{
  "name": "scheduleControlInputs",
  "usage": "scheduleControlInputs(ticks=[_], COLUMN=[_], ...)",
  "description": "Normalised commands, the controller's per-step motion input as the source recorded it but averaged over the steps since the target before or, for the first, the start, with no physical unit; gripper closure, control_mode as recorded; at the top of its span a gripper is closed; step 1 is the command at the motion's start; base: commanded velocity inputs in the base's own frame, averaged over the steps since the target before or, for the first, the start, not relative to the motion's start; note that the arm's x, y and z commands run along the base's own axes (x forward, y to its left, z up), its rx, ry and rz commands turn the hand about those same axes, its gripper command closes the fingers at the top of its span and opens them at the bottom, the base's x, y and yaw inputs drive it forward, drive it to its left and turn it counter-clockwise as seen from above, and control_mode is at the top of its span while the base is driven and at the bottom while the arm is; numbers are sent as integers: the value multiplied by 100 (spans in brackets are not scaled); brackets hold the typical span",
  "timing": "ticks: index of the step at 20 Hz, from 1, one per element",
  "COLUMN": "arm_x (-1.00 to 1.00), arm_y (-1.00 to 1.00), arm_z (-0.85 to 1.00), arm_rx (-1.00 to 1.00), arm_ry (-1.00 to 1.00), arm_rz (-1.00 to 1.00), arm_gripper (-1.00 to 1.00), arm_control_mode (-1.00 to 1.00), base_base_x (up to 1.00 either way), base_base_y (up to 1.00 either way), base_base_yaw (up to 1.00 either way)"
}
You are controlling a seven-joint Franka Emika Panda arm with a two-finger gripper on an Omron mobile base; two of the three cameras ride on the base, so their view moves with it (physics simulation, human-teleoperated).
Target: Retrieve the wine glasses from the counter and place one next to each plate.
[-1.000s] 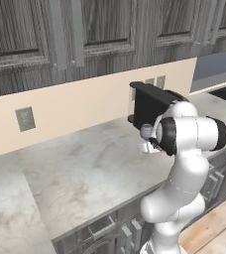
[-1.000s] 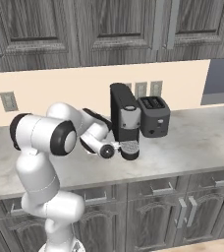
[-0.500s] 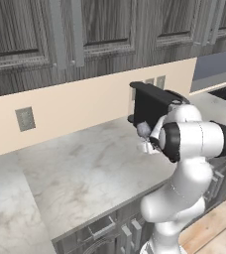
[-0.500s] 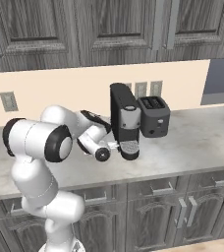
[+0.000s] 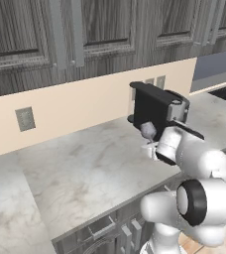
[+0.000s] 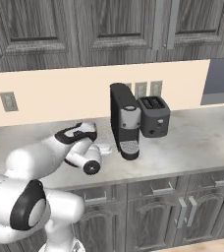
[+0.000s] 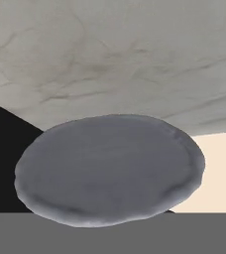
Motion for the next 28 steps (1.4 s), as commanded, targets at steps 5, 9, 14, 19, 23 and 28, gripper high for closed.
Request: scheduleControlInputs(ticks=[5, 9, 14, 19, 23, 28], arm_x=[-72, -72, -74, -69, -66, -94], arm_y=[0, -5, -16, -50, -59, -12], arm_z=[100, 100, 95, 80, 84, 81], arm_rx=[11, 10, 8, 10, 13, 11], arm_ry=[1, 0, -1, 0, 0, -1], arm_rz=[0, 0, 0, 0, 0, 0], arm_gripper=[100, 100, 100, 100, 100, 100], arm_control_mode=[-100, -100, -100, -100, -100, -100], base_base_x=[0, 0, 0, 0, 0, 0], base_base_y=[0, 0, 0, 0, 0, 0], base_base_yaw=[0, 0, 0, 0, 0, 0])
